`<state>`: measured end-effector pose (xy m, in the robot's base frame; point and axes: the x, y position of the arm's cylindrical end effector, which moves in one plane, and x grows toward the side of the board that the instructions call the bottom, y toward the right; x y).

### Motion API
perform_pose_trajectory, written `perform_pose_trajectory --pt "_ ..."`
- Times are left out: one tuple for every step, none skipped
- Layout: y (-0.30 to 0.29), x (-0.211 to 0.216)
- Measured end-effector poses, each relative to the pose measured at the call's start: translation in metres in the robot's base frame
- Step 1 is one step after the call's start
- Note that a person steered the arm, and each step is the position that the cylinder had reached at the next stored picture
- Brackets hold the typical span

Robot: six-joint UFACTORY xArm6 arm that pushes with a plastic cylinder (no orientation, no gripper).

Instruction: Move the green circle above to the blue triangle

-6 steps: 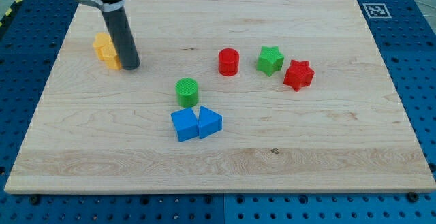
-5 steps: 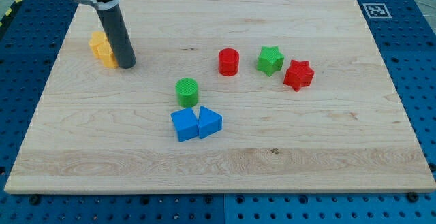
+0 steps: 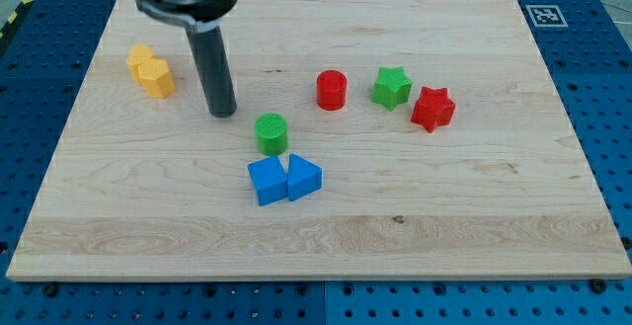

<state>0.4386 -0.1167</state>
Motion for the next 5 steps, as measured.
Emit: perform_pose_trajectory --pt "0.0 0.026" --pt "0.018 0.048" --pt "0.05 0.056" --pt "0.071 0.051" --pt "0.1 0.038"
